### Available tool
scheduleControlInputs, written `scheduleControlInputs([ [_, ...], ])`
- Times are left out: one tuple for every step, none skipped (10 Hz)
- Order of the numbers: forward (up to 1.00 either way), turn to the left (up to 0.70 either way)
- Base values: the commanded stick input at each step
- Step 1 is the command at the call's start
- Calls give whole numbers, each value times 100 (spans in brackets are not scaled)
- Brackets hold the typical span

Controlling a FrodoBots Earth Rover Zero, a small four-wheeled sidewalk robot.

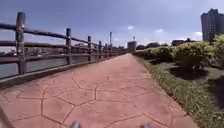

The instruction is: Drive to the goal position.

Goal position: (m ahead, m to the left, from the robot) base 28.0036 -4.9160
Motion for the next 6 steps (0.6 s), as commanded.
scheduleControlInputs([
  [70,0],
  [70,0],
  [70,0],
  [70,0],
  [70,0],
  [70,0],
])
